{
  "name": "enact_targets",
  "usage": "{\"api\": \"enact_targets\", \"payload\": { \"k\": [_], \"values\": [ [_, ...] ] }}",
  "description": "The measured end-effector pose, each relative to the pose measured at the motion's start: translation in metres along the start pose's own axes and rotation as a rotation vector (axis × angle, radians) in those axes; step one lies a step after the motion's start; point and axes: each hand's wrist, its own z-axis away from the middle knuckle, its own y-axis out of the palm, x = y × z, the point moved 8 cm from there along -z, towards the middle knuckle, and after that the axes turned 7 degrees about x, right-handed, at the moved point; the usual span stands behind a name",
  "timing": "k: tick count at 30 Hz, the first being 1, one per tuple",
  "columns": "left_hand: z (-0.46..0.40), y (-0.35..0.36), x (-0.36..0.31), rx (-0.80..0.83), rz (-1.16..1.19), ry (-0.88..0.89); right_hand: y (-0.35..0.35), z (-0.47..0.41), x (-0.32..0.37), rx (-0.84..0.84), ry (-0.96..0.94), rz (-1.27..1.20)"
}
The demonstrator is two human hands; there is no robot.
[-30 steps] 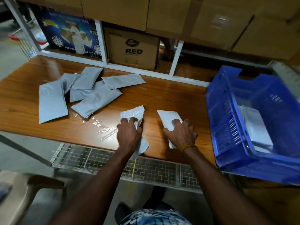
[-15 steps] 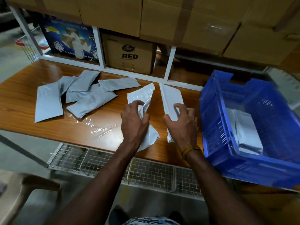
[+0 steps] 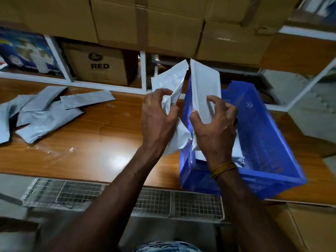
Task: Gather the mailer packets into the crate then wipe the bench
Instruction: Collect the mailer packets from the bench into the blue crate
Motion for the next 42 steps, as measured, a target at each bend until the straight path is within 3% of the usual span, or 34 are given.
{"api": "enact_targets", "payload": {
  "k": [9,13,18,23,29,33,38,42],
  "values": [
    [-0.024,0.136,-0.061,0.175,-0.07,0.034,-0.057,-0.065,-0.123,-0.049,0.181,0.076],
    [-0.034,0.203,-0.05,0.371,-0.261,-0.055,-0.033,-0.087,-0.18,0.135,0.364,0.175],
    [-0.025,0.254,-0.008,0.546,-0.515,-0.187,0.021,-0.087,-0.219,0.385,0.465,0.265],
    [-0.011,0.27,0.036,0.663,-0.68,-0.268,0.052,-0.081,-0.235,0.589,0.494,0.355],
    [0.003,0.287,0.074,0.964,-0.771,-0.381,0.074,-0.071,-0.246,0.802,0.477,0.372],
    [-0.007,0.273,0.061,0.866,-0.604,-0.35,0.06,-0.079,-0.238,0.681,0.455,0.271],
    [-0.015,0.208,0.007,0.5,-0.345,-0.128,0.027,-0.086,-0.185,0.305,0.23,0.06],
    [-0.006,0.137,-0.008,0.265,-0.157,-0.039,0.02,-0.072,-0.129,0.197,0.02,-0.094]
  ]
}}
